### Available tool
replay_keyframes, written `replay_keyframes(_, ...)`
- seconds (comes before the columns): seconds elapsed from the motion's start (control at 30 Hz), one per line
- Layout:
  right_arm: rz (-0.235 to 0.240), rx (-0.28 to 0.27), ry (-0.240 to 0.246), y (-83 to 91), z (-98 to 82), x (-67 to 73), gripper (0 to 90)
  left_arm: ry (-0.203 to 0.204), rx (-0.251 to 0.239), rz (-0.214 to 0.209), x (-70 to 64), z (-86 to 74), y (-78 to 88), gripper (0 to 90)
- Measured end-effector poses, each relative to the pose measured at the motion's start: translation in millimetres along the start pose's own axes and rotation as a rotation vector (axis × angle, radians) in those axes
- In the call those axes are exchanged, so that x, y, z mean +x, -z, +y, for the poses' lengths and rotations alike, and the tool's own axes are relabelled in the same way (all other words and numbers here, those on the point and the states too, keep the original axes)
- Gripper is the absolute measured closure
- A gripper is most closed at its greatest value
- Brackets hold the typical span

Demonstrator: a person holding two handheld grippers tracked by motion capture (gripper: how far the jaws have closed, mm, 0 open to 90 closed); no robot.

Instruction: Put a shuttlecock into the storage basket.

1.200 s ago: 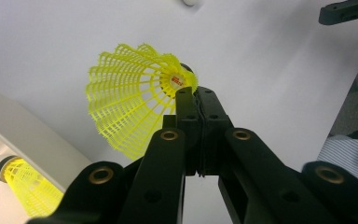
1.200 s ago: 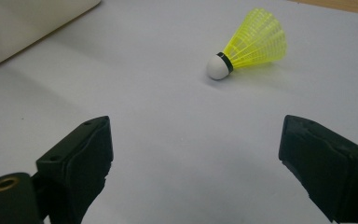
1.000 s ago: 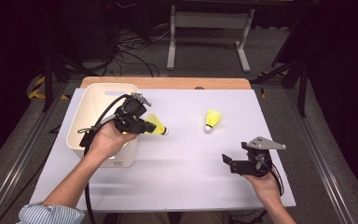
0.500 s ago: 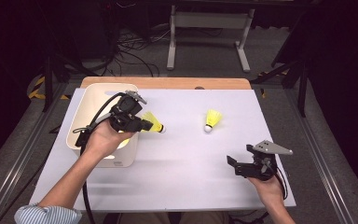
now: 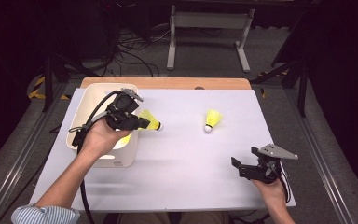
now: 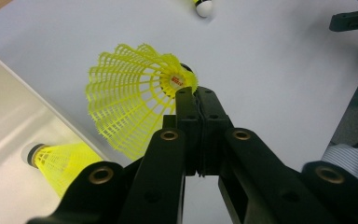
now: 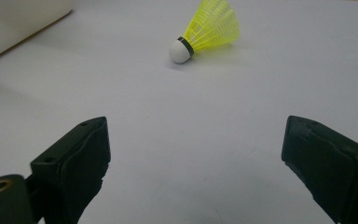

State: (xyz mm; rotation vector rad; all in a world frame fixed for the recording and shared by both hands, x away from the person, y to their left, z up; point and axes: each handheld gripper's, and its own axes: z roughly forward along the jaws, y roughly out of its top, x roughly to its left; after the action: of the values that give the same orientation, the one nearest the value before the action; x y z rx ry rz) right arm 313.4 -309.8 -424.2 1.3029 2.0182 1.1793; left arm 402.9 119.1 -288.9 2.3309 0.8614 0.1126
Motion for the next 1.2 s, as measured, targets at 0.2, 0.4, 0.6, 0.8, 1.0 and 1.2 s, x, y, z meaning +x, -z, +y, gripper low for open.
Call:
replay_keyframes(0.2,-0.01,-0.016,-0.007,1.7,-7.1,-3.0,8.1,0.005,-0.007,0.004,1.8,-0.9,4.5,89.5)
replay_keyframes(0.4,-0.021,-0.029,-0.019,3.5,-12.4,-5.1,7.9,0.014,-0.014,0.001,3.3,-1.6,7.5,89.5)
replay_keyframes(0.6,-0.028,-0.037,-0.03,4.8,-17.9,-8.2,7.7,0.022,-0.028,0.003,6.0,-2.5,12.5,89.5)
replay_keyframes(0.8,-0.039,-0.044,-0.046,5.6,-24.5,-12.1,7.7,0.025,-0.025,0.013,6.3,-3.1,15.2,89.6)
replay_keyframes(1.0,-0.044,-0.053,-0.05,6.6,-27.5,-14.2,7.6,0.031,-0.036,0.018,7.2,-4.7,19.1,89.5)
replay_keyframes(1.2,-0.052,-0.054,-0.049,5.9,-29.7,-16.9,7.7,0.045,-0.039,0.033,10.7,-7.3,23.6,89.5)
